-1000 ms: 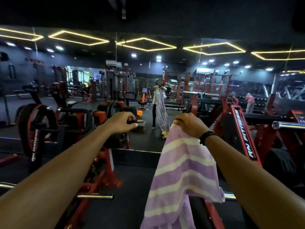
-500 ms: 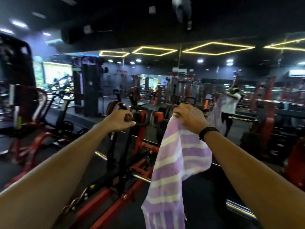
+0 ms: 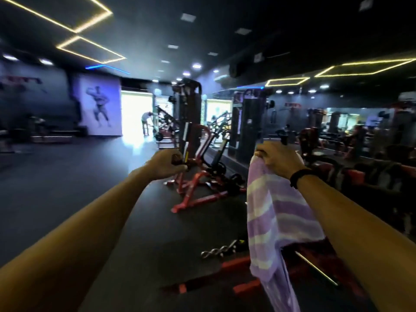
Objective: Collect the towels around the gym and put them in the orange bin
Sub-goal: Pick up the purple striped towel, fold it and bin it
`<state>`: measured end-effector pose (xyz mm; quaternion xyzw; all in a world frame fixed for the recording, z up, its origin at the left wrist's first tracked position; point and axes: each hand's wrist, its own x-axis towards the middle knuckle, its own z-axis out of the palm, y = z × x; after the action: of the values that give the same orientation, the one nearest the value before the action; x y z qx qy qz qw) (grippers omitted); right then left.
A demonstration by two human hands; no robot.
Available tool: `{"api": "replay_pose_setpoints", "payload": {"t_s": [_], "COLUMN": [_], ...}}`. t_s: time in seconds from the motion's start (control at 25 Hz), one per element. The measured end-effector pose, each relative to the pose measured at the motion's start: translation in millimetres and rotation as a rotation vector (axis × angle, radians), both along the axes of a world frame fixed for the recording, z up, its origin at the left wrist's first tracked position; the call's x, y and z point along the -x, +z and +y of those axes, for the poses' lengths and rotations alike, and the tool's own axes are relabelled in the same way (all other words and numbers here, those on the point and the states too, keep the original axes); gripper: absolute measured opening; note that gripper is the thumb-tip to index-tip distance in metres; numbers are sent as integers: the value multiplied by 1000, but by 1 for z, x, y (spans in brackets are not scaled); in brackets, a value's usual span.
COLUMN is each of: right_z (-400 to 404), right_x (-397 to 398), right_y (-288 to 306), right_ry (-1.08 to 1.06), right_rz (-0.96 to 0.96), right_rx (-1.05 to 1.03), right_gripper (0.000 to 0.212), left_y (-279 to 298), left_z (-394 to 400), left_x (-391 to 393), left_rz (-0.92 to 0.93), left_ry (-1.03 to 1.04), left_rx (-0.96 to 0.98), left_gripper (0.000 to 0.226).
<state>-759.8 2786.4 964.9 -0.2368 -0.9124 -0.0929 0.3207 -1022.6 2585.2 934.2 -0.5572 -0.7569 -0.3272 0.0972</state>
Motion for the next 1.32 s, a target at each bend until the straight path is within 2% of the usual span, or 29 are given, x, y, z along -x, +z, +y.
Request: {"api": "replay_pose_setpoints", "payload": {"t_s": [0.24, 0.56, 0.8, 0.96, 1.2, 1.32], "right_z": [-119, -302, -442, -529, -642, -683], "right_x": [146, 300, 423, 498, 616, 680], "right_y": [0, -20, -33, -48, -66, -61], "right_ry": [280, 319, 473, 547, 754, 821], "right_rz": [29, 54, -33, -102, -160, -199], "right_rx": [90, 179, 263, 294, 346, 413], "right_gripper": [22, 18, 19, 23, 18, 33], "left_y": [-4, -2, -20, -43, -62, -56], "left_z": [-191, -443, -607, -693, -801, -833], "left_x": [95, 180, 215, 238, 306, 354], "left_rz": [-24, -41, -120, -160, -193, -200], "left_ry": [328, 574, 756, 884, 1045, 1080], "left_rx": [37, 108, 126, 118, 140, 156], "left_gripper": [38, 40, 41, 41, 41, 42]}}
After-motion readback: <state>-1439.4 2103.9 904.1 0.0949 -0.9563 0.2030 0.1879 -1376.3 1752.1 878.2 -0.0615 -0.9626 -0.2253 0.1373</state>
